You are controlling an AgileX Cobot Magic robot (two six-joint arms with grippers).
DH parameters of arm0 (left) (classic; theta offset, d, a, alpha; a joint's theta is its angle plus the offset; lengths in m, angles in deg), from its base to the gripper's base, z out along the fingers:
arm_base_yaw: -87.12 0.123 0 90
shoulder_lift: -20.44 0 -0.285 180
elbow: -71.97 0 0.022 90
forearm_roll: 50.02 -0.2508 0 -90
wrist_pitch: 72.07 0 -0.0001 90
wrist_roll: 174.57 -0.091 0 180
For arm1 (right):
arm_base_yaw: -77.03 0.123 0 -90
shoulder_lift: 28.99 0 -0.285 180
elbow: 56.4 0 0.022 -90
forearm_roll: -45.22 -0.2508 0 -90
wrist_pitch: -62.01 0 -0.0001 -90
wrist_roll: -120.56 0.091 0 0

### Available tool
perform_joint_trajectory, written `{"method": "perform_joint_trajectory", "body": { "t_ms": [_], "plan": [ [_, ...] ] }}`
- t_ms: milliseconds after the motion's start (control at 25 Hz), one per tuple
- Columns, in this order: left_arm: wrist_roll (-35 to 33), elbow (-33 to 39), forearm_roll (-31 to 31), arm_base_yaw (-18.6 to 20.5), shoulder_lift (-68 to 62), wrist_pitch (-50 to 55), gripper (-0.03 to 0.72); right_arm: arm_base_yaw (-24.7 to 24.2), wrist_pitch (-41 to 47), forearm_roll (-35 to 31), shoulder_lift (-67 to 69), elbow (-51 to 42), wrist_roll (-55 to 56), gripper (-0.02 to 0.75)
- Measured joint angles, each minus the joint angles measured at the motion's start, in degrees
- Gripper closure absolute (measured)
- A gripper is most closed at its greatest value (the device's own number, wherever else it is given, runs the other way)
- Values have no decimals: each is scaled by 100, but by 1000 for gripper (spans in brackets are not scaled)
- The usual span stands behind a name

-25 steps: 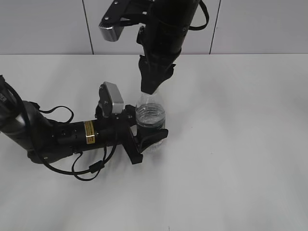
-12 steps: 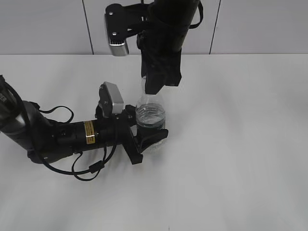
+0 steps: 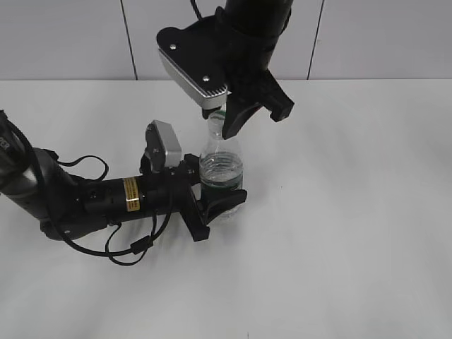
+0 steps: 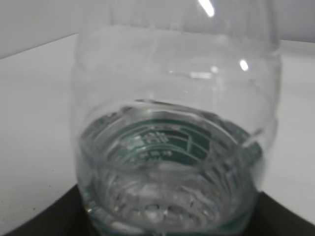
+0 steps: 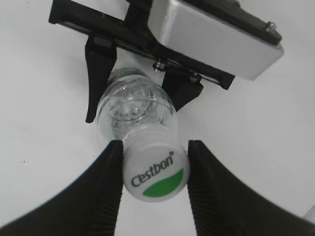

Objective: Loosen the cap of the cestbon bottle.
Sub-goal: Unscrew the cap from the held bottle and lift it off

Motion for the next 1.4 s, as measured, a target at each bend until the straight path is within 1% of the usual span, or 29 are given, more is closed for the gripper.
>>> {"method": "perform_joint_trajectory", "body": {
  "t_ms": [160,400,480,560,640,720,840,1000,1280,1400],
  "plan": [
    [0,0,0,0,0,0,279,0,0,10,0,0,66,437],
    [0,0,0,0,0,0,279,0,-5,16,0,0,1309,433],
    [10,0,0,0,0,0,279,0,-11,10,0,0,1696,372],
    [21,0,0,0,0,0,279,0,-11,10,0,0,2016,274],
    [26,0,-6,0,0,0,279,0,-11,10,0,0,2353,218],
    [26,0,-29,0,0,0,279,0,-11,16,0,0,2659,192],
    [26,0,-73,0,0,0,279,0,-11,10,-43,59,3388,182],
    [26,0,-93,0,0,-5,279,0,-11,15,-226,196,5020,181],
    [26,0,-106,0,0,-5,279,0,-11,15,-297,215,8515,181],
    [26,0,-106,0,0,-5,279,0,-11,15,-297,215,9606,181]
  ]
}}
